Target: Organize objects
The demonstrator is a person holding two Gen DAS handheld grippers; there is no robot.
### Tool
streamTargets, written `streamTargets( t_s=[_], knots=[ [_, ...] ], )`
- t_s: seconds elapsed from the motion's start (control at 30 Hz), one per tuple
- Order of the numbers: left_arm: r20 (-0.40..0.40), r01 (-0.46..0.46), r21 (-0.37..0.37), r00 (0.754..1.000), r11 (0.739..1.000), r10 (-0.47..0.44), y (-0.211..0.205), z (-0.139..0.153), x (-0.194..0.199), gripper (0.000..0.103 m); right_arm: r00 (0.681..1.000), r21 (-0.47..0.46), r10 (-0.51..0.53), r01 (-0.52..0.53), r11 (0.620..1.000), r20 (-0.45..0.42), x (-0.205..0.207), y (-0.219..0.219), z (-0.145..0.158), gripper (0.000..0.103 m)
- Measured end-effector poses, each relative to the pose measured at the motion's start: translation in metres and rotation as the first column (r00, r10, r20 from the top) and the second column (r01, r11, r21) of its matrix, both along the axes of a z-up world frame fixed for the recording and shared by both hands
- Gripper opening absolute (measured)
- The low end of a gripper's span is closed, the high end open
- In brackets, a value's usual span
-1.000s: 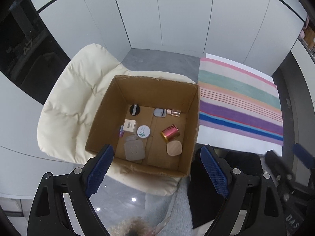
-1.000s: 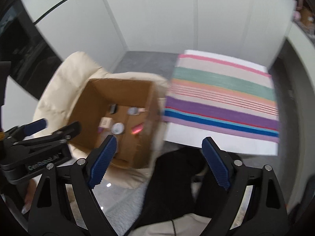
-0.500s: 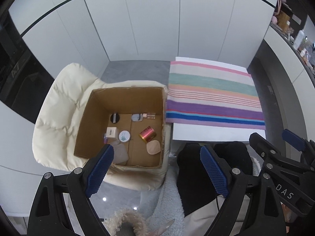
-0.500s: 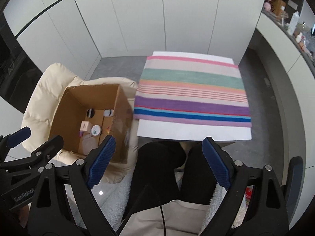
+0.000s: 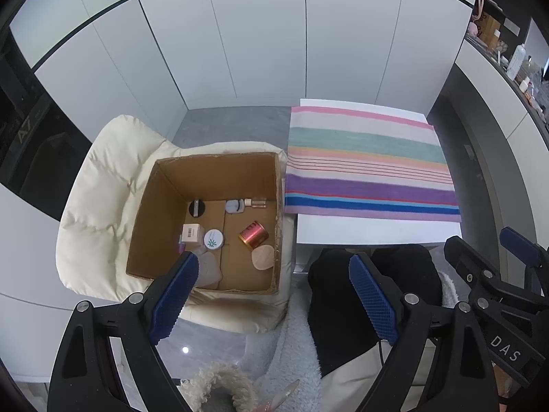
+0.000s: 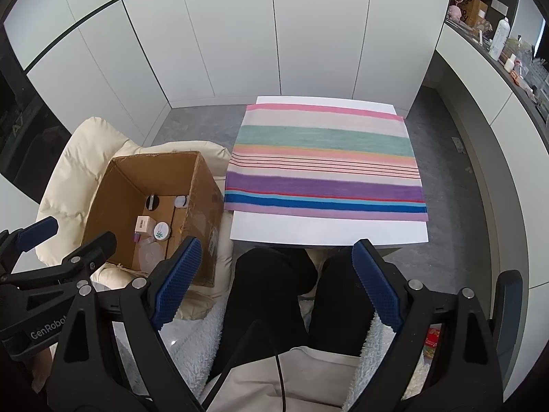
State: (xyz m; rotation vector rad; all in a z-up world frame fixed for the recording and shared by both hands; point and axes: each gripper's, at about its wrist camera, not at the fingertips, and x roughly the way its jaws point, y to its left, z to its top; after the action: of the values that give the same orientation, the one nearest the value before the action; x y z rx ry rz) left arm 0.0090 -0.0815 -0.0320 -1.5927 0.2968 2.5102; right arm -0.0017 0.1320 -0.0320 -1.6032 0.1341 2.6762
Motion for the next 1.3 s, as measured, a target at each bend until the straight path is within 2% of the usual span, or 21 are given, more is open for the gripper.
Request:
streamTargets(
  t_s=[0.97,1.3],
  knots=[
    [0.015,-0.006,0.012,1.0,1.0,0.006,-0.0014,-0.0034,-0.001,0.091,1.0,-0.002,0.008,-0.008,1.0,0.008,0.0036,0.0013,-0.002,0.092],
    [-0.017,0.001,-0.011,1.0,1.0,-0.001,0.0035,0.0007,0.003,0.091,1.0,-0.002,0.005,-0.005,1.0,0.007,0.0055,0.0041,-0.0025,0.092]
  ],
)
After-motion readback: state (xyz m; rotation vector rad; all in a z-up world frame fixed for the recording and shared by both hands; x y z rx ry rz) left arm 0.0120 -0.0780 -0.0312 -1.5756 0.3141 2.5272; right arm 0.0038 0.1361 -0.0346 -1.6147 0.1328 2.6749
